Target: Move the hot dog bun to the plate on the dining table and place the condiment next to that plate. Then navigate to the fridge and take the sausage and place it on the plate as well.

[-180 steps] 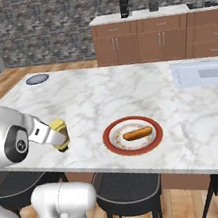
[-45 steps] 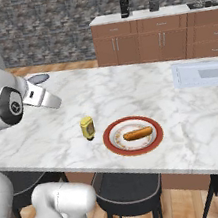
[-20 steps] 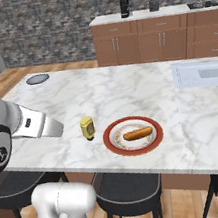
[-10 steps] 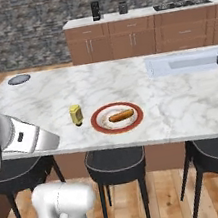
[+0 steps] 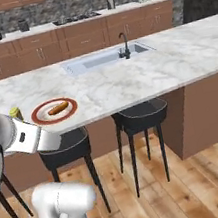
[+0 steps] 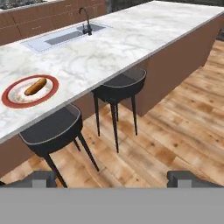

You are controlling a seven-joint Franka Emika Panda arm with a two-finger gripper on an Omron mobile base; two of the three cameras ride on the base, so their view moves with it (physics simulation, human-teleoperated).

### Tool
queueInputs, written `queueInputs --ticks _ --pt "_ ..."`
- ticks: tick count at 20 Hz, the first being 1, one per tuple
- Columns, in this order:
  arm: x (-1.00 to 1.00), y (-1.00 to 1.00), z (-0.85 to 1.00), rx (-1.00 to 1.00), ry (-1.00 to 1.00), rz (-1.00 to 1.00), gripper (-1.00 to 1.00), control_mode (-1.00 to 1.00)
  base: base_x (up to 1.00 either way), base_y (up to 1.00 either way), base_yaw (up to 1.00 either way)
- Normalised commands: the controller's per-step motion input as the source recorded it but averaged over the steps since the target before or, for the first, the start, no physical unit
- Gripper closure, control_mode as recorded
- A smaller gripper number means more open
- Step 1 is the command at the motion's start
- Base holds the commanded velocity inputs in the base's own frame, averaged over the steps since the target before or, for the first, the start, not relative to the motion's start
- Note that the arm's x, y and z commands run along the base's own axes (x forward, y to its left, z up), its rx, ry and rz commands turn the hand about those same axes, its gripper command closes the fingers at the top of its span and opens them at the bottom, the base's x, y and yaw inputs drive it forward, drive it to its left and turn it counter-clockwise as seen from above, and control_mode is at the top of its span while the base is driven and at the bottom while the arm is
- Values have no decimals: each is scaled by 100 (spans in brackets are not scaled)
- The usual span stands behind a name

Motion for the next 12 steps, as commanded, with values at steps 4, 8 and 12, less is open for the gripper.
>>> queueInputs --ticks 4,8,12 --pt "0 0 0 0 0 0 -100 100 -20 14 -83" --pt "0 0 0 0 0 0 -100 100 0 15 -80" --pt "0 0 0 0 0 0 -100 100 0 2 -74"
